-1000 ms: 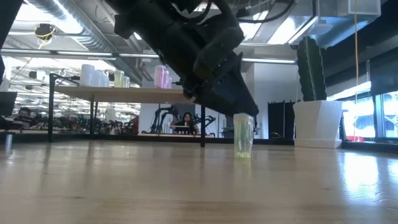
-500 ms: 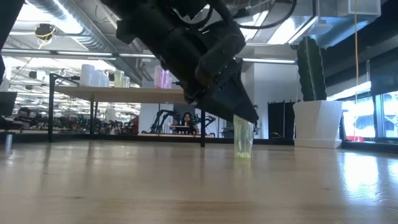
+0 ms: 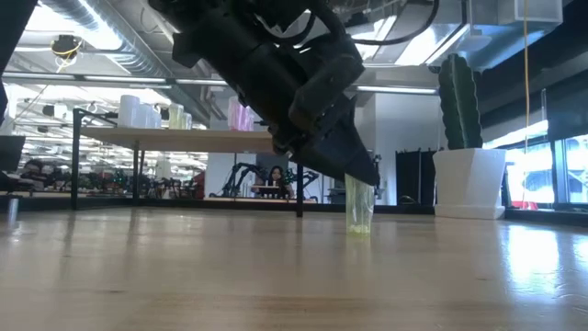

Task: Pick and place medicine bottles onto shelf by color
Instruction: Put the yellow pill bottle on the shelf and align it with the other yellow pill bottles

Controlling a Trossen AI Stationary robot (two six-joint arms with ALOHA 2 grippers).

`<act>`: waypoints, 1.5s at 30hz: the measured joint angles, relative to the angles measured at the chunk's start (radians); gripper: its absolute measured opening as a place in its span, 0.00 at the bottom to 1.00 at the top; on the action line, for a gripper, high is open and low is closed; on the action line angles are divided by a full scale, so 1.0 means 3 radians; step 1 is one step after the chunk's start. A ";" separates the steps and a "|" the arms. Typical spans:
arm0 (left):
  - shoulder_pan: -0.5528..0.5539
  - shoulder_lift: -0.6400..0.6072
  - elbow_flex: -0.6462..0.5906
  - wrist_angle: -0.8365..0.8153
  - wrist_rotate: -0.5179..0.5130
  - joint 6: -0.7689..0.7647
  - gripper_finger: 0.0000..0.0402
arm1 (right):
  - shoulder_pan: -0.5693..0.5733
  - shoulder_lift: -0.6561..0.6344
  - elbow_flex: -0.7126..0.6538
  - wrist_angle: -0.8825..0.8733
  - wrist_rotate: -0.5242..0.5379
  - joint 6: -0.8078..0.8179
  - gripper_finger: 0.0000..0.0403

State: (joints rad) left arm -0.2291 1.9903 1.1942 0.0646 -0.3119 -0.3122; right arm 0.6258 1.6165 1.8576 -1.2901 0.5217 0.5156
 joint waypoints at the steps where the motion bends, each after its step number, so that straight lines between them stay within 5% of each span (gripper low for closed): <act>1: 0.0000 0.0000 0.0000 -0.0001 0.0000 0.0000 0.44 | 0.0000 0.0000 0.0000 0.0001 0.0000 -0.0001 0.48; 13: -0.0056 -0.0004 0.0000 -0.0001 -0.0032 -0.0118 0.30 | 0.0000 0.0000 0.0000 0.0000 0.0000 0.0000 0.48; 25: -0.0152 -0.0203 0.0000 -0.0139 -0.0044 -0.0252 0.28 | 0.0001 0.0000 0.0000 0.0032 0.0000 -0.0001 0.48; 35: -0.0333 -0.0983 0.0000 -0.0808 -0.0142 -0.0419 0.28 | 0.0000 0.0000 0.0000 0.0057 -0.0001 -0.0001 0.48; 45: -0.0565 -0.2020 0.0000 -0.1879 -0.0910 -0.0845 0.28 | 0.0000 0.0000 0.0000 0.0119 -0.0001 0.0000 0.48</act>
State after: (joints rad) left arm -0.3986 1.3844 1.1942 -0.4990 -0.5848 -0.5659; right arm 0.6258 1.6165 1.8576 -1.2545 0.5213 0.5156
